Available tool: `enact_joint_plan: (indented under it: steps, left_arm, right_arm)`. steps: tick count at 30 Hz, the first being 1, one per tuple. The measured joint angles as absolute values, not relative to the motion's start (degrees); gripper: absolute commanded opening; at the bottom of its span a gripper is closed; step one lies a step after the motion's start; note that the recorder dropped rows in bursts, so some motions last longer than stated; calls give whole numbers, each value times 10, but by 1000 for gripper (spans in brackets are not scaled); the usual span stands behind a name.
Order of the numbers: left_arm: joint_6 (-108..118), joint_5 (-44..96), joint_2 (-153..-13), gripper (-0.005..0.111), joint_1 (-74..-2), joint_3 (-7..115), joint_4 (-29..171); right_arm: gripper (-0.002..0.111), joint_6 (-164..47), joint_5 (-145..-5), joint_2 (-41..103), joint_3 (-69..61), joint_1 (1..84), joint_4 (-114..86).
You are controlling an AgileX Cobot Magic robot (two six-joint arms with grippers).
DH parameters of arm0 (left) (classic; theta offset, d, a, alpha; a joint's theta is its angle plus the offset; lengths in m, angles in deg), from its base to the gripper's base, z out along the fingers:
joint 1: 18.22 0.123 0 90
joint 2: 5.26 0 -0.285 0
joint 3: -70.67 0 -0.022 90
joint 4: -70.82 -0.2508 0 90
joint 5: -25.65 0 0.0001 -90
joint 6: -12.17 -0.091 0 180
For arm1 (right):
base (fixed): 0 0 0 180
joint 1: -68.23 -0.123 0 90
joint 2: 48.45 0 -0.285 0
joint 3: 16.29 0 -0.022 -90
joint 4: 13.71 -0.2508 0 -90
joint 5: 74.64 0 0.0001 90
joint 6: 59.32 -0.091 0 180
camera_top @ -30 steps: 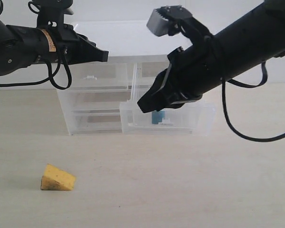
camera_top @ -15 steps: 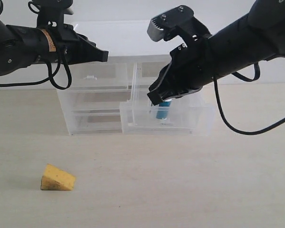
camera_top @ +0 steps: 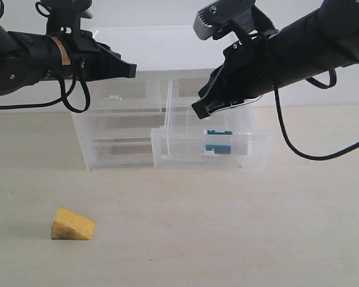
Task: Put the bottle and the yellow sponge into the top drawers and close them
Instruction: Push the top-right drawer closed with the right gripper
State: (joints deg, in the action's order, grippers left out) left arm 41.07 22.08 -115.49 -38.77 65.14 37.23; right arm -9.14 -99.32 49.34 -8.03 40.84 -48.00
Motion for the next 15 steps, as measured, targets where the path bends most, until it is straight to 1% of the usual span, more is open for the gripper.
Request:
enact_joint_plan:
  steps: [2, 5, 10, 12, 15]
  left_arm:
    - [411, 221, -1155, 4, -388, 651, 372]
    - [411, 221, -1155, 4, -388, 651, 372]
    - [411, 221, -1155, 4, -388, 651, 372]
    - [411, 222, -1155, 4, -388, 651, 372]
    - [411, 222, -1155, 4, -388, 651, 372]
  right_arm:
    - [0, -95, -1026, 480, -80, 408, -474]
    - [0, -95, -1112, 459, -81, 408, -470]
    - [0, -93, -1281, 452, -81, 408, -461]
    - [0, -94, -1318, 452, -81, 407, -459]
    - [0, -116, -1332, 452, -81, 403, -452]
